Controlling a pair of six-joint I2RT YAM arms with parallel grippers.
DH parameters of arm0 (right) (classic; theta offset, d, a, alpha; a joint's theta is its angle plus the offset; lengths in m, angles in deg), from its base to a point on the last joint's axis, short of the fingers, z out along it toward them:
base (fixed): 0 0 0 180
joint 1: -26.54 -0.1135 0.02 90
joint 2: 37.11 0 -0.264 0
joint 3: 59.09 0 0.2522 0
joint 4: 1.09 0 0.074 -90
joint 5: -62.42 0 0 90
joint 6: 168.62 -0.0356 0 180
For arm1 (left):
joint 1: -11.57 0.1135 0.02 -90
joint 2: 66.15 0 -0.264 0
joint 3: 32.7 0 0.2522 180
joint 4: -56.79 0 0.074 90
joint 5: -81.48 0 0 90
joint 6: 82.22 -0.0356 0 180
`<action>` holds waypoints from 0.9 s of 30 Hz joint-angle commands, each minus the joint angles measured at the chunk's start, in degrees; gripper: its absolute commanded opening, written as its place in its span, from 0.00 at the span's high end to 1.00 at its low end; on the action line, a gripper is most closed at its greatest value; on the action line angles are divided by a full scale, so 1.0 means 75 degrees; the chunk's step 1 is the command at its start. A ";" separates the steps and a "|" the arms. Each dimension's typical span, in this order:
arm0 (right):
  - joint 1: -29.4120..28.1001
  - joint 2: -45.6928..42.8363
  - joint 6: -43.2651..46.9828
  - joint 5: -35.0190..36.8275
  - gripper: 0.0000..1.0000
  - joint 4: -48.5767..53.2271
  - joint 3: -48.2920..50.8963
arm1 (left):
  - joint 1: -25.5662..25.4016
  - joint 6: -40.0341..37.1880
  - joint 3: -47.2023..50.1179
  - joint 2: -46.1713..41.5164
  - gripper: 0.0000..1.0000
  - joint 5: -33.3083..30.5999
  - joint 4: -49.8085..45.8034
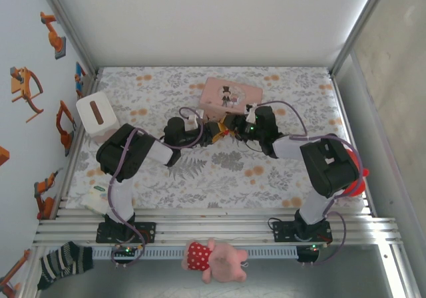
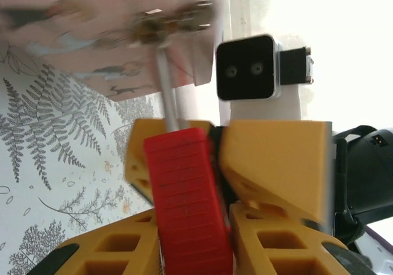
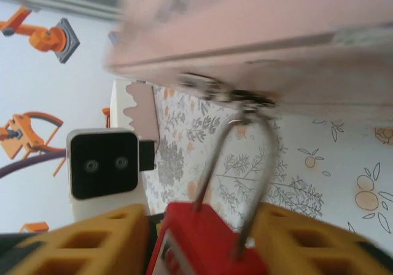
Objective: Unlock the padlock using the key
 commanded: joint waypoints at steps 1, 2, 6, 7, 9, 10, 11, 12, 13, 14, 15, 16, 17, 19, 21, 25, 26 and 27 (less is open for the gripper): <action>-0.0128 -0.0488 0.0164 -0.0194 0.31 -0.0361 0.0005 | -0.0094 -0.0225 -0.0195 -0.0006 0.97 -0.0028 0.0108; -0.0128 -0.0681 0.0351 -0.0059 0.30 -0.0047 0.0034 | -0.0085 -0.0238 -0.0192 -0.0015 0.98 -0.0025 0.0094; -0.0128 -0.1654 0.1286 0.0556 0.30 0.1588 0.0046 | -0.0094 -0.0340 -0.0196 -0.0093 1.00 -0.0039 -0.0074; -0.0128 -0.1957 0.1544 0.0734 0.31 0.2081 0.0052 | -0.0094 -0.0384 -0.0196 -0.0110 1.00 -0.0051 -0.0141; -0.0128 -0.2560 0.2058 0.1164 0.35 0.3002 0.0101 | -0.0094 -0.0445 -0.0205 -0.0155 1.00 -0.0051 -0.0252; -0.0131 -0.2889 0.2359 0.1371 0.38 0.3505 0.0138 | -0.0094 -0.0483 -0.0215 -0.0169 1.00 -0.0045 -0.0318; -0.0128 -0.3177 0.2700 0.1536 0.40 0.3945 0.0163 | -0.0087 -0.0528 -0.0232 -0.0176 1.00 -0.0035 -0.0390; -0.0128 -0.3382 0.3008 0.1663 0.42 0.4323 0.0147 | -0.0087 -0.0563 -0.0253 -0.0187 1.00 -0.0030 -0.0469; -0.0128 -0.3559 0.3415 0.1718 0.45 0.4732 0.0105 | -0.0093 -0.0609 -0.0277 -0.0187 1.00 -0.0029 -0.0555; -0.0134 -0.3669 0.3873 0.1702 0.48 0.5119 0.0029 | -0.0088 -0.0650 -0.0295 -0.0214 1.00 -0.0032 -0.0643; -0.0140 -0.3739 0.4278 0.1626 0.50 0.5384 -0.0036 | -0.0100 -0.0683 -0.0307 -0.0237 1.00 -0.0035 -0.0712; -0.0151 -0.3798 0.4749 0.1540 0.53 0.5690 -0.0117 | -0.0097 -0.0715 -0.0329 -0.0272 1.00 -0.0030 -0.0790; -0.0163 -0.3877 0.5210 0.1479 0.55 0.5978 -0.0182 | -0.0101 -0.0757 -0.0343 -0.0324 1.00 -0.0031 -0.0905; -0.0197 -0.4019 0.6102 0.1442 0.58 0.6535 -0.0311 | -0.0129 -0.0897 -0.0372 -0.0451 1.00 -0.0022 -0.1204; -0.0264 -0.4231 0.7006 0.1492 0.61 0.6964 -0.0375 | -0.0146 -0.1111 -0.0402 -0.0636 1.00 -0.0025 -0.1649; -0.0469 -0.4798 0.8823 0.2068 0.67 0.7241 -0.0112 | -0.0189 -0.1395 -0.0494 -0.0917 1.00 -0.0051 -0.2290; -0.0567 -0.4975 0.9298 0.2225 0.69 0.7128 0.0055 | -0.0207 -0.1399 -0.0527 -0.0948 1.00 -0.0045 -0.2338; -0.0683 -0.5126 0.9734 0.2352 0.72 0.6956 0.0240 | -0.0232 -0.1399 -0.0541 -0.0968 1.00 -0.0048 -0.2391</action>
